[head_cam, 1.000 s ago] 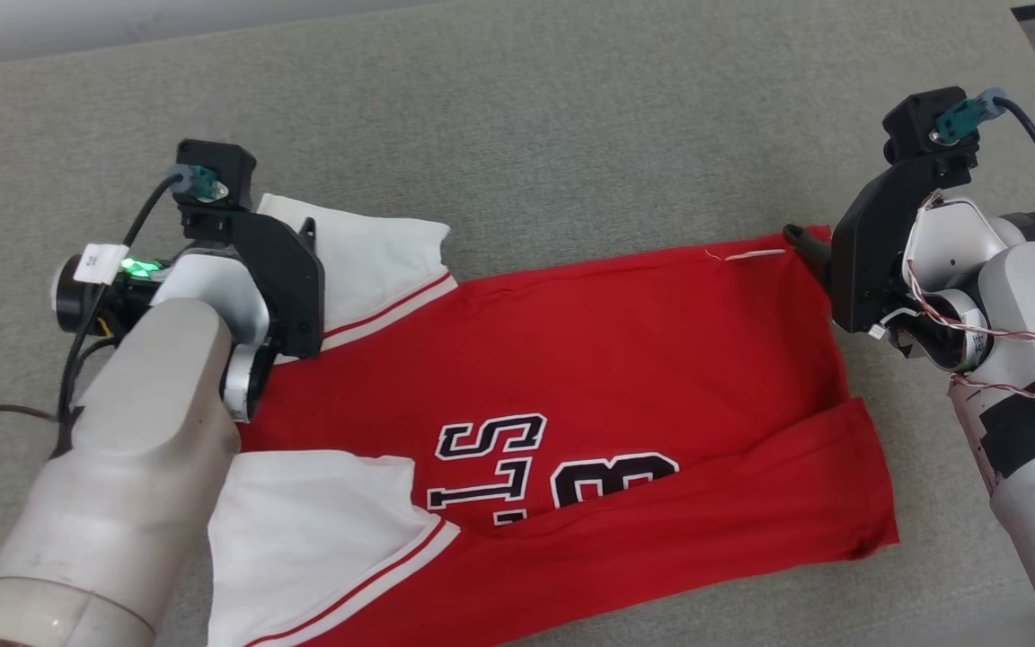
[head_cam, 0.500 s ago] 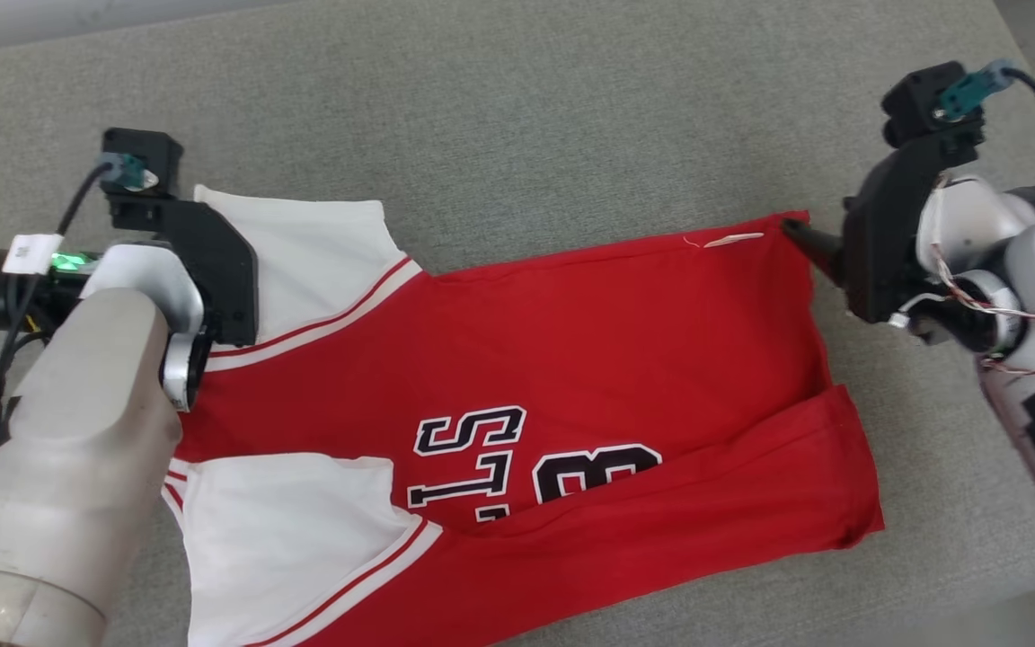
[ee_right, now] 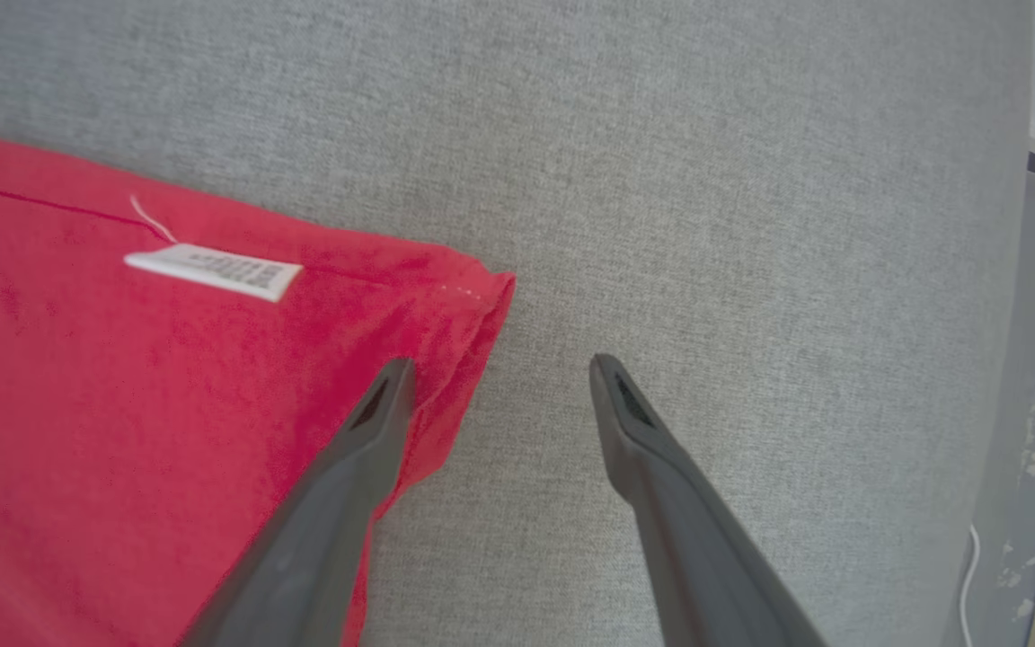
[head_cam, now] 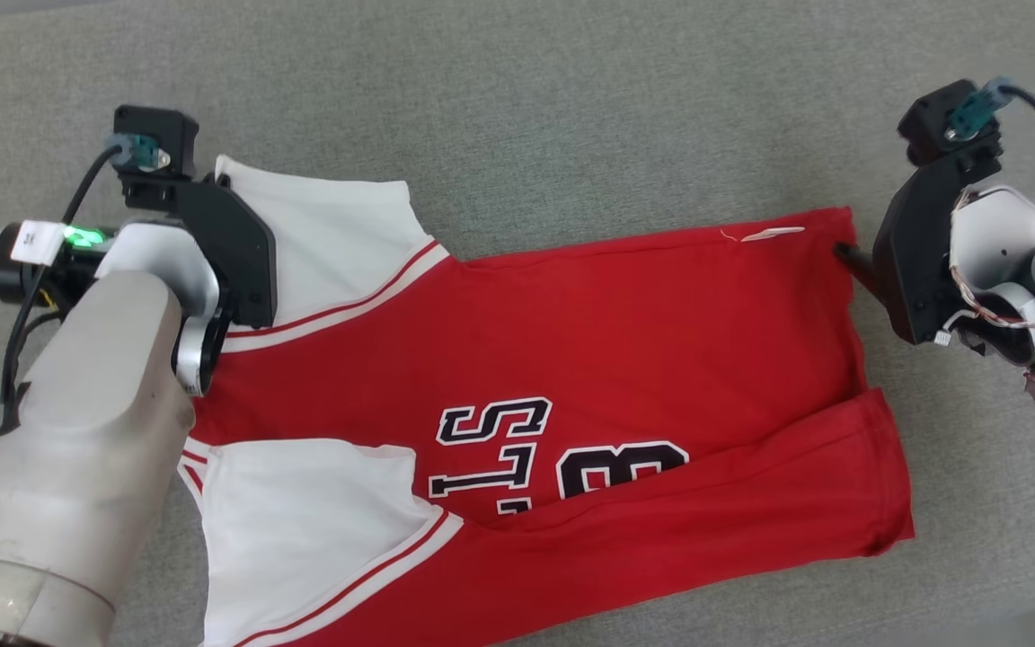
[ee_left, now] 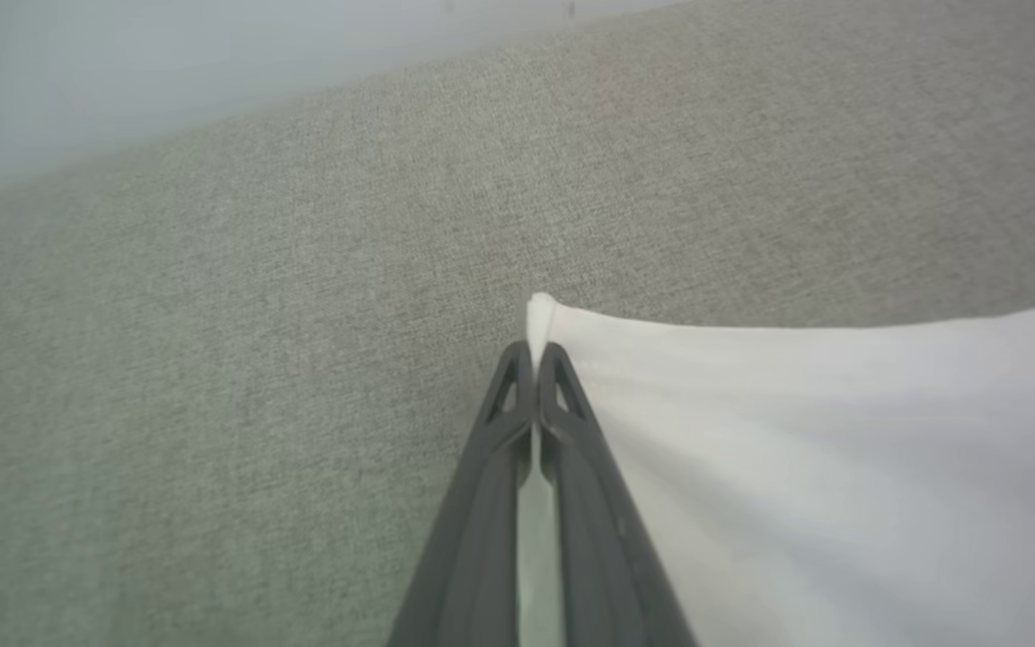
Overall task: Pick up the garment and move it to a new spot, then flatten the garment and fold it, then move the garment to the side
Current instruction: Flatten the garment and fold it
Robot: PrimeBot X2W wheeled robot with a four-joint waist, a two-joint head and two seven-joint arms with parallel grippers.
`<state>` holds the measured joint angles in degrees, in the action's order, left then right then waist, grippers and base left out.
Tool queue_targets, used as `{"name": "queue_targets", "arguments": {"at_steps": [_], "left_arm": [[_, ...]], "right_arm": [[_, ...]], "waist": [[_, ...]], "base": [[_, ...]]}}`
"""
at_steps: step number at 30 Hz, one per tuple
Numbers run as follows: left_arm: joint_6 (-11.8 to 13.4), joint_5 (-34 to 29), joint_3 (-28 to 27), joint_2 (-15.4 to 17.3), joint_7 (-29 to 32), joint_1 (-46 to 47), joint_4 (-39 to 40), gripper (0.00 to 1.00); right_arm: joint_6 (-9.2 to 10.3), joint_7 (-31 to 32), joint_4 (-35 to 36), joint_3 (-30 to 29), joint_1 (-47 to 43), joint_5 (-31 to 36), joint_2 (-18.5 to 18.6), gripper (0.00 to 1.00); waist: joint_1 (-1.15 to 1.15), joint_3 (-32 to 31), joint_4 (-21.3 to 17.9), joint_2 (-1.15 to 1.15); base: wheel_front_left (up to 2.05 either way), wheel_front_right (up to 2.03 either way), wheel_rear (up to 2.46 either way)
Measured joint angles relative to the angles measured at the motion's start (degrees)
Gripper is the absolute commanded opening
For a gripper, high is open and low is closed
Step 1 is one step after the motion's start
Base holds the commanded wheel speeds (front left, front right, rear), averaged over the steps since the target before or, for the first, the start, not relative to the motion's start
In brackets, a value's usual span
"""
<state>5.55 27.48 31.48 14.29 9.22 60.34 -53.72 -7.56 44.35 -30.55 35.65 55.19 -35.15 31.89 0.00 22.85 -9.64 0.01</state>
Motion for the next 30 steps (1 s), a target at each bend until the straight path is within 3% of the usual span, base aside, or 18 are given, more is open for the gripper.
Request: {"name": "queue_targets", "arguments": {"at_steps": [12,14,15,23,30], "left_arm": [[-0.09,0.01,0.96,-0.77,-0.52,1.91,2.60,0.00],[-0.07,0.09,0.91,-0.56,-1.10,2.18,2.90,0.00],[-0.01,0.09,0.86,-0.43,-1.76,2.33,3.18,0.00],[2.48,0.71,-1.23,-0.12,-10.35,2.19,5.22,0.00],[2.98,2.00,-3.00,-0.60,-18.74,-1.49,5.95,0.00]], "right_arm": [[0.00,-3.33,-5.28,7.95,2.65,-3.22,2.47,1.00],[0.00,-4.65,-5.80,8.57,3.08,-3.85,2.48,0.29],[0.00,-5.53,-6.03,8.88,3.39,-4.02,2.48,0.00],[-0.01,-17.19,-11.10,9.07,5.49,-1.54,0.86,0.00],[-0.01,-26.17,-16.16,8.86,6.39,0.65,-1.83,0.00]], "waist": [[-0.01,2.30,2.13,-0.01],[-0.01,2.58,2.35,-0.01],[-0.01,2.68,2.44,-0.01],[0.00,2.27,3.18,-0.01],[0.00,-0.09,4.05,-0.01]], "base": [[0.00,0.00,0.00],[0.00,0.00,0.00],[0.00,0.00,0.00],[0.00,0.00,0.00],[0.00,0.00,0.00]]}}
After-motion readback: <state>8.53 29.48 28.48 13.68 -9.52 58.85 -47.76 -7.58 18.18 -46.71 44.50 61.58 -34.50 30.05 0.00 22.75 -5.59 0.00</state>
